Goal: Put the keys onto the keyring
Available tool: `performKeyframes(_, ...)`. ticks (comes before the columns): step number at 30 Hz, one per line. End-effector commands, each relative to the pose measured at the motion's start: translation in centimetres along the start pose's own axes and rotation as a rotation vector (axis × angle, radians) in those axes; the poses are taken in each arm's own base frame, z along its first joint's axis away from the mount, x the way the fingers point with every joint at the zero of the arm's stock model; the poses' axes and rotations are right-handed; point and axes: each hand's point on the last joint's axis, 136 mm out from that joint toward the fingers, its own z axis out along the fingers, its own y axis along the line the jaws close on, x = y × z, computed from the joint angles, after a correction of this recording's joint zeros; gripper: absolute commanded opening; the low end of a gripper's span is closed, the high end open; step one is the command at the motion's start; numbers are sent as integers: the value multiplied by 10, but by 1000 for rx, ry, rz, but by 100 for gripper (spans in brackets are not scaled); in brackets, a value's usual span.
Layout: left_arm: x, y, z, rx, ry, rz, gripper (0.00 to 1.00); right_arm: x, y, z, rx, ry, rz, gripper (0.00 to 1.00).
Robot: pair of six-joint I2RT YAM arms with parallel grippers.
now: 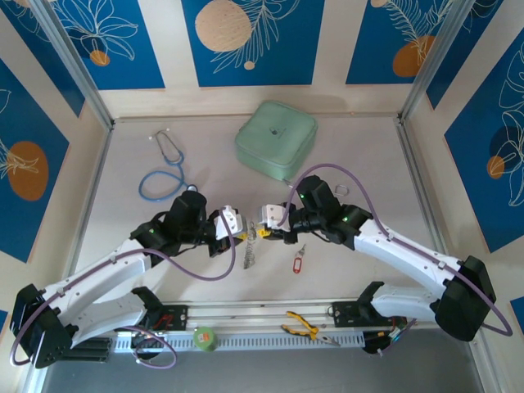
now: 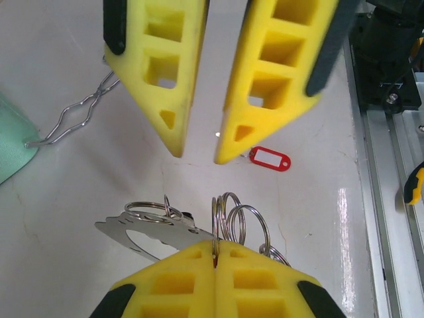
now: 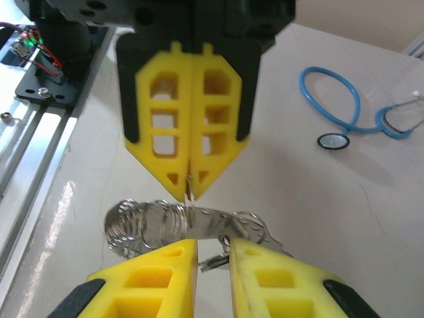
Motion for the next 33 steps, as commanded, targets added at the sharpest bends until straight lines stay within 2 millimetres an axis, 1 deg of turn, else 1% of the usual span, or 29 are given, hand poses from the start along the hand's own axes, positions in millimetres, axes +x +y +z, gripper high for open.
performKeyframes(1, -18, -9, -6, 32, -75, 42, 0, 6, 1, 4, 6, 7, -8, 20)
performKeyframes(3, -18, -9, -6, 34, -83, 48, 0, 17, 1, 12, 18, 51, -11, 20)
performKeyframes(5, -18, -10, -6, 35, -90, 51, 0, 20, -1, 16, 29, 53, 0, 19)
performKeyframes(7, -17, -10, -5, 34, -88, 51, 0, 17, 1, 18, 20, 36, 15, 19)
performKeyframes(9, -17, -9, -6, 27, -84, 48, 0, 13, 7, 18, -11, 11, 28, 19)
performKeyframes(14, -17, -6, -5, 11, -84, 43, 0, 3, 25, 12, -81, -46, 47, 28)
performKeyframes(17, -17, -6, -4, 13, -88, 40, 0, -1, 30, 10, -98, -60, 45, 30)
performKeyframes(21, -19, -5, -4, 15, -92, 40, 0, -3, 28, 13, -94, -67, 43, 30)
performKeyframes(26, -18, -7, -4, 22, -92, 39, 0, -1, 15, 16, -29, -50, 30, 28)
performKeyframes(29, -18, -8, -4, 27, -92, 40, 0, -4, 14, 15, -24, -57, 21, 27)
performKeyframes(33, -16, -8, -2, 33, -87, 40, 0, -9, 18, 14, -53, -74, 19, 25)
